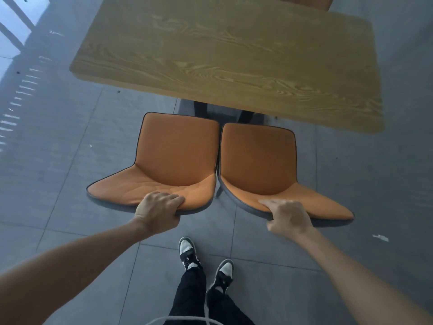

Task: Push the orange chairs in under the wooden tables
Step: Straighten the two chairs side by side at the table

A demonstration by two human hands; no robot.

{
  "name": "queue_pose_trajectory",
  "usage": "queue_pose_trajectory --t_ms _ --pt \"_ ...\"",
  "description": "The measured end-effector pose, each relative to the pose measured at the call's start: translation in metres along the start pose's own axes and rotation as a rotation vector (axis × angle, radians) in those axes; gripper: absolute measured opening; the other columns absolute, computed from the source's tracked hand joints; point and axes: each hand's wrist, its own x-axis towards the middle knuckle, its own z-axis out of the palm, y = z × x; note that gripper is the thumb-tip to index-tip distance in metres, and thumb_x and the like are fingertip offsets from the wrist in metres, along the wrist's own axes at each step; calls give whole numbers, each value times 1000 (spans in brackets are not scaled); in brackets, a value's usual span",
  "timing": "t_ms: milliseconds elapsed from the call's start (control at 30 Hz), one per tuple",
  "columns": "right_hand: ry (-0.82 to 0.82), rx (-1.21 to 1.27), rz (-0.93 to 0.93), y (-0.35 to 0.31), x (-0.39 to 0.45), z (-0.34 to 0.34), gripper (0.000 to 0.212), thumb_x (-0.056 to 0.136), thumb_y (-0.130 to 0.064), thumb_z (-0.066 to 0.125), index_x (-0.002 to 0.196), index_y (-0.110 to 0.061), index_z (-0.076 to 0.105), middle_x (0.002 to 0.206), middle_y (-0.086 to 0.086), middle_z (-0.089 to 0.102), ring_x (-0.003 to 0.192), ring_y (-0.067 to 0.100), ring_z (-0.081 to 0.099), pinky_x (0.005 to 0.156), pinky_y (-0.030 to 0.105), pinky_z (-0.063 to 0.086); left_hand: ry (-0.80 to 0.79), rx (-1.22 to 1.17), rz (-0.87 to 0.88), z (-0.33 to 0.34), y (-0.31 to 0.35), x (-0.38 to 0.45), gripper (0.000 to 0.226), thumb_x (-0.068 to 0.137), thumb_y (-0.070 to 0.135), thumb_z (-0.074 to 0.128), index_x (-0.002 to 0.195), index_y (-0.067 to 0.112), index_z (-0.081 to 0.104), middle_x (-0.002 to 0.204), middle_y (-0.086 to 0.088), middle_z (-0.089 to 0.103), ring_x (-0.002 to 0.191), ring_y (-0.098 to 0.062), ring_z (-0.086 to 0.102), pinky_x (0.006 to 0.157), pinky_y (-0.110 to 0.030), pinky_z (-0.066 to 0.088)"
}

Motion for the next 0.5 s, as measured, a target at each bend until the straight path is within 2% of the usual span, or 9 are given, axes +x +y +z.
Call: queue_pose_trajectory --t_ms 133,200,233,300,333,400,500 --pt "-118 -27 87 -9 3 -4 66 68 -29 58 133 -32 55 120 -12 67 104 18 64 84 34 51 4 12 -24 -6 4 -1 26 58 30 52 73 20 70 64 3 69 60 -24 68 50 -29 48" --pt "-156 -64 130 -14 4 -4 69 72 -42 57 139 -33 47 131 -8 60 116 20 57 101 41 43 -29 8 -18 -10 4 -2 34 61 38 53 81 19 73 67 3 71 62 -25 69 52 -30 50" --pt "-127 -81 119 -21 5 -3 74 73 -51 57 143 -30 44 139 -2 55 125 23 52 110 47 34 -41 10 -9 -12 4 -4 38 65 43 53 85 18 73 70 3 72 65 -25 69 53 -31 51" --pt "-4 -90 14 -55 8 0 85 76 -64 55 147 -21 40 147 11 46 135 27 44 116 56 25 -16 -14 30 -16 5 -6 44 75 54 53 94 18 72 79 4 74 72 -22 70 57 -32 52" --pt "66 -59 -67 -80 13 6 87 76 -65 57 147 -16 40 147 15 46 135 28 44 116 56 26 18 -46 43 -20 5 -8 44 81 55 54 97 18 71 85 4 75 77 -21 70 60 -33 53" --pt "154 18 -206 -138 27 25 84 77 -58 64 144 -11 44 145 18 48 134 31 45 114 54 30 111 -91 20 -25 -2 -18 33 91 45 54 99 18 72 97 3 76 88 -21 71 70 -36 55" --pt "125 44 -164 -199 50 52 76 73 -42 78 137 -11 50 139 18 55 128 37 50 107 52 42 135 -14 -155 -22 -36 -39 33 97 31 47 81 16 72 91 -2 76 89 -26 70 80 -42 51"
